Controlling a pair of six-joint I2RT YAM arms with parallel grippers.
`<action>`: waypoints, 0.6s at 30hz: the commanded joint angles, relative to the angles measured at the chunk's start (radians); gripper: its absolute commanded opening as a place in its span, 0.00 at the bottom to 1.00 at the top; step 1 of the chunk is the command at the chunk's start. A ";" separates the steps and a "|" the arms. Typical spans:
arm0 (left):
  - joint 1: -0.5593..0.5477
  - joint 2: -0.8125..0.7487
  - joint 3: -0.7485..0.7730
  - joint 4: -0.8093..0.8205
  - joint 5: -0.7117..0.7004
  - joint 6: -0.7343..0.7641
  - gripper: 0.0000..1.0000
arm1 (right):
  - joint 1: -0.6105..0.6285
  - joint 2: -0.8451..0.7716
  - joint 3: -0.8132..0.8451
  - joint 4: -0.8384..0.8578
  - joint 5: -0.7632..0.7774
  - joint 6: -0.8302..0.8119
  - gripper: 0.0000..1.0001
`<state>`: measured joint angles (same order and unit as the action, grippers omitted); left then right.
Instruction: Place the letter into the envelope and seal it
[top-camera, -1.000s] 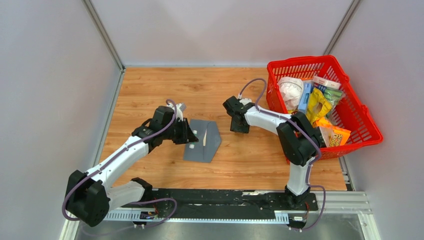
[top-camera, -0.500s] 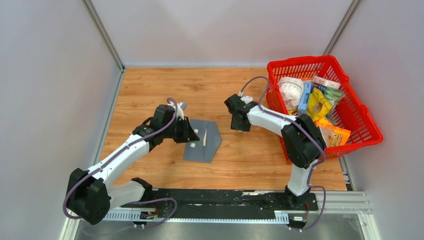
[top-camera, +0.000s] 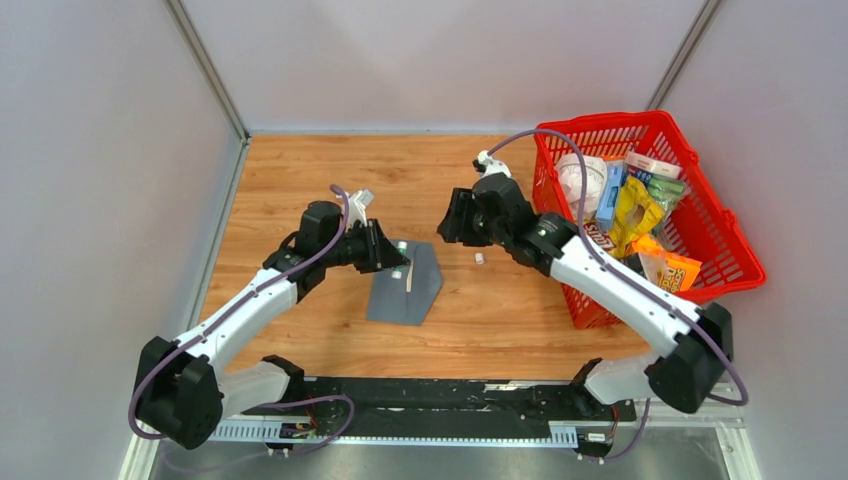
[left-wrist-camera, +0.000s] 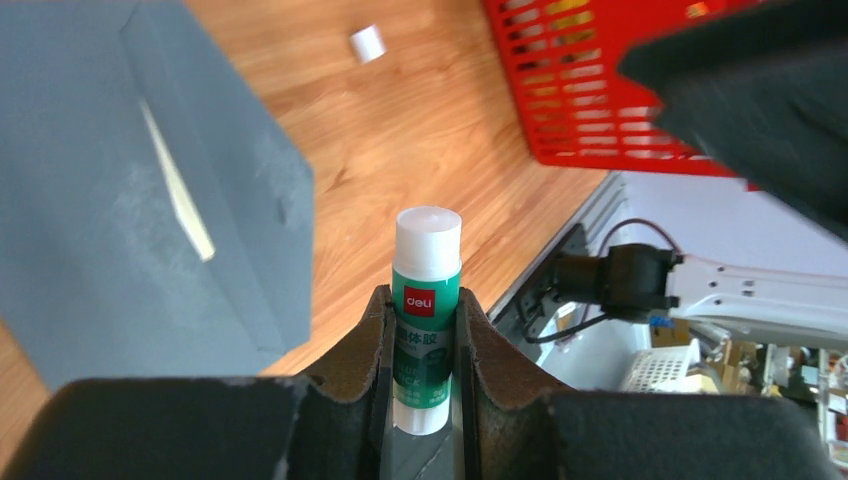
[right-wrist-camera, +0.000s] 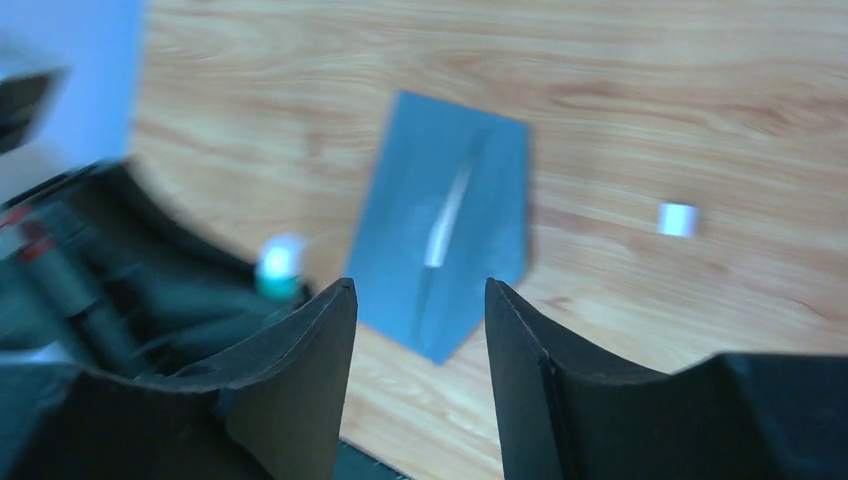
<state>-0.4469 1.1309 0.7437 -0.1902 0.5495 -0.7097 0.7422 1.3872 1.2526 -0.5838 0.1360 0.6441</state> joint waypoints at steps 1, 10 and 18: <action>0.010 -0.010 -0.010 0.261 0.115 -0.073 0.00 | 0.057 -0.114 -0.048 0.157 -0.110 -0.046 0.54; 0.010 -0.062 -0.004 0.413 0.005 -0.192 0.00 | 0.235 -0.165 -0.050 0.231 0.054 -0.145 0.55; 0.005 -0.155 0.062 0.273 -0.178 -0.281 0.00 | 0.310 -0.080 0.033 0.223 0.249 -0.222 0.54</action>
<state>-0.4416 1.0161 0.7368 0.1135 0.4717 -0.9310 1.0271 1.2633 1.2083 -0.3920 0.2340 0.4950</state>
